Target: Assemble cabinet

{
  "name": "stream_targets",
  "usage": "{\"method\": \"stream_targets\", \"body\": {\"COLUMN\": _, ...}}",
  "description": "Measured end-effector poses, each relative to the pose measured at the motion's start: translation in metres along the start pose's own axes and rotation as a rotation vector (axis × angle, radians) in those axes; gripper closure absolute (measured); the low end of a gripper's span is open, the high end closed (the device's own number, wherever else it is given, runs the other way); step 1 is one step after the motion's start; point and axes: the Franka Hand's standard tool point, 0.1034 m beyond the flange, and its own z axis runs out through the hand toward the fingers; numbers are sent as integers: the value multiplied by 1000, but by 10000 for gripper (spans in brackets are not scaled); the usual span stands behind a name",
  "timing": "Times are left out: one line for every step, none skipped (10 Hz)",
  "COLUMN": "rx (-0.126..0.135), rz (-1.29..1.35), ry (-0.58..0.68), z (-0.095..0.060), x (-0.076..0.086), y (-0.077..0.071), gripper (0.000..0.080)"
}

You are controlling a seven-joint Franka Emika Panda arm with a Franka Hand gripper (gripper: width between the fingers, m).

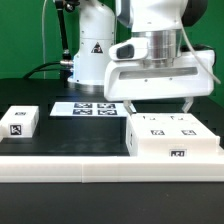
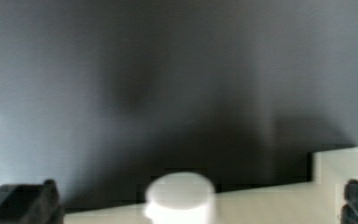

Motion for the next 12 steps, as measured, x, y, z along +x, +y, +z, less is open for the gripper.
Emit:
{"method": "stream_targets", "body": {"rx": 0, "rz": -7, "ry": -1, "z": 0, "x": 0, "y": -1, "gripper": 2}}
{"method": "stream_targets", "body": {"rx": 0, "rz": -8, "ry": -1, "z": 0, "x": 0, "y": 0, "gripper": 2}}
{"method": "stream_targets", "body": {"rx": 0, "rz": -9, "ry": -1, "z": 0, "x": 0, "y": -1, "gripper": 2}}
{"method": "stream_targets", "body": {"rx": 0, "rz": -17, "ry": -1, "z": 1, "x": -1, "y": 0, "gripper": 2}}
{"method": "stream_targets", "body": {"rx": -3, "rz": -33, "ry": -3, "z": 7, "x": -3, "y": 4, "gripper": 2}}
{"method": "stream_targets", "body": {"rx": -5, "rz": -29, "ry": -3, "z": 14, "x": -4, "y": 8, "gripper": 2}}
{"method": "stream_targets", "body": {"rx": -7, "rz": -26, "ry": -5, "z": 19, "x": -6, "y": 10, "gripper": 2}}
{"method": "stream_targets", "body": {"rx": -7, "rz": -24, "ry": -3, "z": 21, "x": -6, "y": 11, "gripper": 2}}
{"method": "stream_targets", "body": {"rx": -5, "rz": -23, "ry": 7, "z": 23, "x": -5, "y": 11, "gripper": 2}}
{"method": "stream_targets", "body": {"rx": -4, "rz": -22, "ry": 11, "z": 24, "x": -5, "y": 11, "gripper": 2}}
{"method": "stream_targets", "body": {"rx": -4, "rz": -22, "ry": 11, "z": 24, "x": -4, "y": 11, "gripper": 2}}
{"method": "stream_targets", "body": {"rx": -4, "rz": -22, "ry": 14, "z": 24, "x": -3, "y": 10, "gripper": 2}}
